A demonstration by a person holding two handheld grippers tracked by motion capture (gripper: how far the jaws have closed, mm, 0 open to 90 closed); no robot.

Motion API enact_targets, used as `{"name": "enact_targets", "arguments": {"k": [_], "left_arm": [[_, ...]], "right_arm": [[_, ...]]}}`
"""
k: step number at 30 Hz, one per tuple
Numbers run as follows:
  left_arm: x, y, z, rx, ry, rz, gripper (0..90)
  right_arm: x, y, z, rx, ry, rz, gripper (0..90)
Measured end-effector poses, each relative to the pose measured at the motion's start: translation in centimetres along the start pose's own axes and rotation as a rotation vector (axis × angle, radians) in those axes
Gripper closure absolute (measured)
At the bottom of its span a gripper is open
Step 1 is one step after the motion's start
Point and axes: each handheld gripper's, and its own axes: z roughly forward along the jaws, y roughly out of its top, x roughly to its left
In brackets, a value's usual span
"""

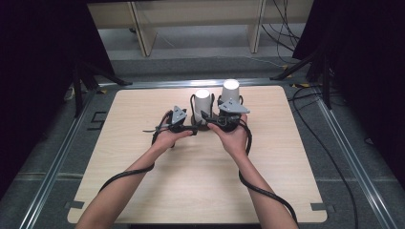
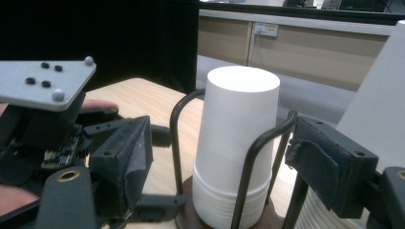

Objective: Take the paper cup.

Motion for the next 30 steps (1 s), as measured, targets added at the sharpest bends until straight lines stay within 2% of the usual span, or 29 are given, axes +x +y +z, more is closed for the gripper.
{"name": "enact_targets", "arguments": {"k": [4,5,7,9,10,15,17,19,21,22,23,26,28,29,30], "left_arm": [[0.1,0.1,0.3,0.005,0.001,-0.013,16.9],[0.1,0.2,0.5,0.003,-0.002,-0.021,17.3],[0.0,0.4,0.7,0.006,-0.003,-0.028,17.7],[-0.1,0.5,0.9,0.012,-0.007,-0.019,17.9],[-0.1,0.6,1.0,0.015,-0.010,-0.016,18.1],[-0.1,0.5,1.6,0.022,-0.018,-0.030,21.3],[0.0,0.2,1.9,0.033,-0.017,-0.029,22.1],[0.1,0.2,2.0,0.036,-0.014,-0.041,22.9],[0.2,0.1,2.0,0.039,-0.015,-0.041,23.4],[0.3,0.1,2.1,0.035,-0.018,-0.039,23.5],[0.3,0.1,2.1,0.039,-0.018,-0.038,23.5],[0.2,0.1,2.3,0.035,-0.021,-0.049,23.6],[0.1,0.1,2.5,0.038,-0.022,-0.049,23.4],[0.1,0.2,2.5,0.043,-0.024,-0.045,23.3],[0.1,0.2,2.6,0.038,-0.030,-0.048,23.3]], "right_arm": [[-0.2,0.4,0.8,-0.007,-0.008,-0.005,23.8],[-0.2,0.5,1.0,0.000,-0.001,0.014,23.9],[-0.4,0.8,1.4,-0.011,-0.010,-0.004,24.4],[-0.3,1.1,1.8,-0.005,-0.027,0.009,24.8],[-0.4,1.2,2.0,-0.012,-0.027,-0.014,25.1],[-0.3,1.7,3.0,-0.008,-0.031,0.000,26.0],[-0.2,1.9,3.4,0.004,-0.049,0.001,26.4],[-0.4,2.0,3.7,0.004,-0.053,-0.015,26.4],[-0.5,2.1,3.8,0.005,-0.056,-0.015,26.4],[-0.4,2.1,3.9,0.009,-0.057,-0.001,26.4],[-0.6,2.1,4.0,0.003,-0.069,-0.017,26.4],[-0.7,2.1,4.3,0.016,-0.069,-0.014,26.4],[-0.7,2.0,4.5,0.012,-0.070,0.010,26.6],[-0.7,2.1,4.7,0.011,-0.072,-0.006,26.7],[-0.6,2.2,4.9,0.012,-0.069,0.000,26.9]]}}
